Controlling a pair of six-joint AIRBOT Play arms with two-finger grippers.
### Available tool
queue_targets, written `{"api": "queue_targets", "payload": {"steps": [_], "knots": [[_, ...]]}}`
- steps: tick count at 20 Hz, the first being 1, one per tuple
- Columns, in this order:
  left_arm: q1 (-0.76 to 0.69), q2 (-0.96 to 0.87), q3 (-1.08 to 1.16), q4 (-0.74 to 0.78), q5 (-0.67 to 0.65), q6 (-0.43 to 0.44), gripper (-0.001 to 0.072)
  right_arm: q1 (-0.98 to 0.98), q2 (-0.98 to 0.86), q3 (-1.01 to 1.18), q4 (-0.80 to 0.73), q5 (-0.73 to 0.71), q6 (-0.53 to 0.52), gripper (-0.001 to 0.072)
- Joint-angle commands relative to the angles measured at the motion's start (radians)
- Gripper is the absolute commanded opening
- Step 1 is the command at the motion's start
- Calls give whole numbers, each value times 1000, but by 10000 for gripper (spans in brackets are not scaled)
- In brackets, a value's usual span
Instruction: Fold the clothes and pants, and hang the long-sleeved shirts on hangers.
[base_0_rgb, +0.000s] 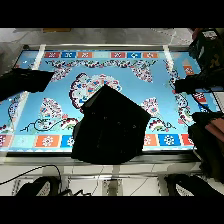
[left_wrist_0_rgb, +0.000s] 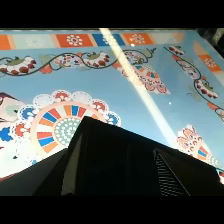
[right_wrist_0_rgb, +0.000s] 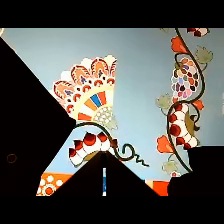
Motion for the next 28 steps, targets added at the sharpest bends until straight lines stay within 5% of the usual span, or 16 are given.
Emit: {"api": "queue_targets", "payload": {"steps": [1, 10, 14, 19, 23, 28], "knots": [[1, 0, 0, 0, 0, 0, 595, 1, 0, 0, 0, 0, 0, 35], [1, 0, 0, 0, 0, 0, 596, 1, 0, 0, 1, -2, 0, 35], [1, 0, 0, 0, 0, 0, 596, 1, -1, 0, -2, -112, -5, 35], [1, 0, 0, 0, 0, 0, 596, 0, 0, -35, -2, 19, -113, 35], [1, 0, 0, 0, 0, 0, 596, 0, 46, -323, 53, 111, -187, 35], [1, 0, 0, 0, -1, 0, 596, 0, 199, -789, 335, 106, -319, 35]]}}
